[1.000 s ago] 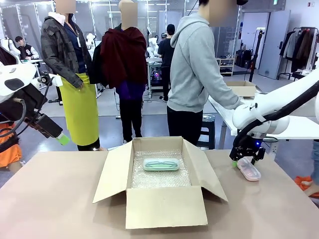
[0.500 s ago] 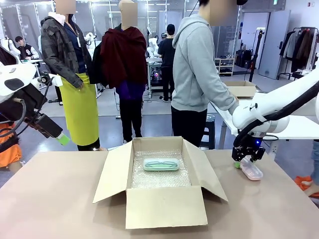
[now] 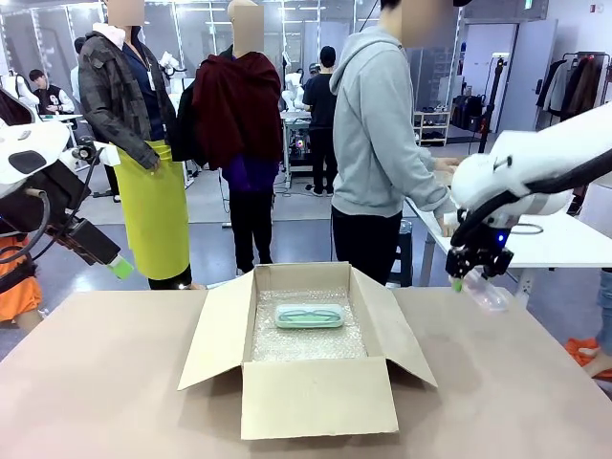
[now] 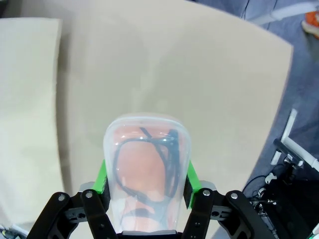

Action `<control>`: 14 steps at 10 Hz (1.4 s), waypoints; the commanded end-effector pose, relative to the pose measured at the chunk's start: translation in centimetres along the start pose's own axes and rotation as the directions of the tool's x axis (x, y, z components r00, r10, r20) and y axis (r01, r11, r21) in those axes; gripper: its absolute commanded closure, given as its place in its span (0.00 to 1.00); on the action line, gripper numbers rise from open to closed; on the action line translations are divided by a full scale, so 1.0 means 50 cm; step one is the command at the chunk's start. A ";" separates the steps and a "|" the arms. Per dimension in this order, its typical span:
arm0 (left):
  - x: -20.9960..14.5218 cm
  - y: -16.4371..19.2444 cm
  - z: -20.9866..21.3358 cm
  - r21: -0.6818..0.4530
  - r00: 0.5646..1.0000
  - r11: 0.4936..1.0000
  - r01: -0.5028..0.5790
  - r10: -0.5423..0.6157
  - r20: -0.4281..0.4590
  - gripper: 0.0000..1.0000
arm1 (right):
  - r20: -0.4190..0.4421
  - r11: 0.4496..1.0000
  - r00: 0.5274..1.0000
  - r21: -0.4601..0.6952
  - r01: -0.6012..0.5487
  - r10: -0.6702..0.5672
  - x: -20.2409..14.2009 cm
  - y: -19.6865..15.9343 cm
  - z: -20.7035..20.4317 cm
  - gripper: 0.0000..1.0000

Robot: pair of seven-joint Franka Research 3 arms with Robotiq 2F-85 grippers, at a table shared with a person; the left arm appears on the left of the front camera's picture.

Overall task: Pack the glasses set securely to prepare it for shipping.
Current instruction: Put the Glasses case from the right side of the table into the Package Box.

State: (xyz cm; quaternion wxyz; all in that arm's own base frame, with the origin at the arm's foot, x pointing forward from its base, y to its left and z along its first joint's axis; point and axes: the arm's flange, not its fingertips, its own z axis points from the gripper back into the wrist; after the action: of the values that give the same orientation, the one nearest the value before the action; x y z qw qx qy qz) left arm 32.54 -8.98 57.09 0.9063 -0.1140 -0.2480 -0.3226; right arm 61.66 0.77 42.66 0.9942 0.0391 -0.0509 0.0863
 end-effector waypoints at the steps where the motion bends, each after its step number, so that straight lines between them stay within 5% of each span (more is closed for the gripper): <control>1: 0.001 0.004 0.001 -0.012 1.000 1.000 0.009 -0.009 0.023 0.00 | -0.019 0.999 0.999 0.019 -0.048 0.048 -0.075 0.030 0.069 0.75; 9: 0.001 0.004 0.001 -0.012 1.000 1.000 0.009 -0.009 0.023 0.00 | -0.013 0.999 0.999 0.019 -0.041 0.041 -0.084 0.048 0.120 0.75; 10: 0.001 0.004 0.001 -0.012 1.000 1.000 0.009 -0.009 0.023 0.00 | -0.016 0.999 0.999 0.033 -0.042 0.043 -0.089 0.046 0.116 0.35; 11: 0.001 0.004 0.001 -0.012 1.000 1.000 0.009 -0.009 0.023 0.00 | 0.025 0.972 0.973 0.044 -0.231 0.230 -0.104 0.085 0.136 0.35; 12: 0.001 0.004 0.001 -0.012 1.000 1.000 0.009 -0.009 0.023 0.00 | 0.070 0.882 0.887 0.098 -0.461 0.456 -0.127 0.129 0.155 0.35; 14: 0.001 0.004 0.001 -0.012 1.000 1.000 0.009 -0.009 0.023 0.00 | 0.053 0.742 0.749 0.107 -0.662 0.660 -0.161 0.233 0.158 0.35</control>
State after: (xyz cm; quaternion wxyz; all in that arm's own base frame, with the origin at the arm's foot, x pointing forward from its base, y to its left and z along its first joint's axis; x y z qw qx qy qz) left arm 32.54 -8.98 57.08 0.9063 -0.1140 -0.2481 -0.3226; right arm 52.86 9.32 51.03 0.9229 0.0622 -0.0690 0.3738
